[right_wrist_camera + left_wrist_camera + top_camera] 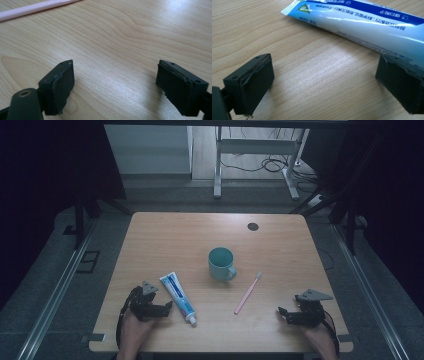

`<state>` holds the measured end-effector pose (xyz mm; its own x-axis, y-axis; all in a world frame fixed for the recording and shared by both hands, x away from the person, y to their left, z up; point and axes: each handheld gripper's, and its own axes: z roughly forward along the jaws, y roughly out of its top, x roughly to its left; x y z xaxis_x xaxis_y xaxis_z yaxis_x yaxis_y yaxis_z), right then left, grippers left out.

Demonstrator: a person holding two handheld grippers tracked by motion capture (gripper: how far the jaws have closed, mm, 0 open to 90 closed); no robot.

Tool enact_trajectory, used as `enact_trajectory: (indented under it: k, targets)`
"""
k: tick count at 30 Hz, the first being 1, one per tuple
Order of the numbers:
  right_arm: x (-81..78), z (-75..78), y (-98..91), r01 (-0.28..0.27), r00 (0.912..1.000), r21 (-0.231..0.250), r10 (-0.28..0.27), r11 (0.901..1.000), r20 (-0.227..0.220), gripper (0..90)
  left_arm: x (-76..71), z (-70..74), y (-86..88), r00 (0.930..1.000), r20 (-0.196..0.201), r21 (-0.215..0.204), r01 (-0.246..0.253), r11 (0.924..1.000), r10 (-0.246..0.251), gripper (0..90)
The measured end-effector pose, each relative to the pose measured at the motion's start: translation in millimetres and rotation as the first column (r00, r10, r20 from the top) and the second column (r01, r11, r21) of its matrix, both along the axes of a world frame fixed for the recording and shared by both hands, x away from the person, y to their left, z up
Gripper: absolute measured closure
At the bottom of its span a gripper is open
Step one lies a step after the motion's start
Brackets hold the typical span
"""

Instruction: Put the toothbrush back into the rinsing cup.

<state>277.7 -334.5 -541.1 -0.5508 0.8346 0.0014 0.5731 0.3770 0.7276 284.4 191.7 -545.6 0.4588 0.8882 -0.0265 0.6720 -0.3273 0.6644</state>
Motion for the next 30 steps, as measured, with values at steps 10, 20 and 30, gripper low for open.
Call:
enact_trajectory:
  k: [10, 20, 30]
  targets:
    - [0.0, 0.0, 0.1, -0.001, 1.0000, -0.002, 0.001, 1.0000, 0.000, 14.0, 1.1, -0.1, 0.0, 1.0000, 0.002, -0.002, 0.005, 1.0000, -0.005, 1.8]
    - [0.2, -0.1, 0.1, -0.004, 1.0000, -0.002, 0.004, 1.0000, 0.002, 13.8, 1.8, -0.1, -0.5, 1.0000, 0.000, -0.002, 0.005, 1.0000, -0.005, 1.4]
    - [-0.8, 0.2, 0.8, -0.025, 0.9997, 0.002, 0.025, 0.9997, 0.005, 16.1, 2.6, -0.2, -0.7, 1.0000, -0.001, -0.001, 0.009, 1.0000, -0.009, 0.9]
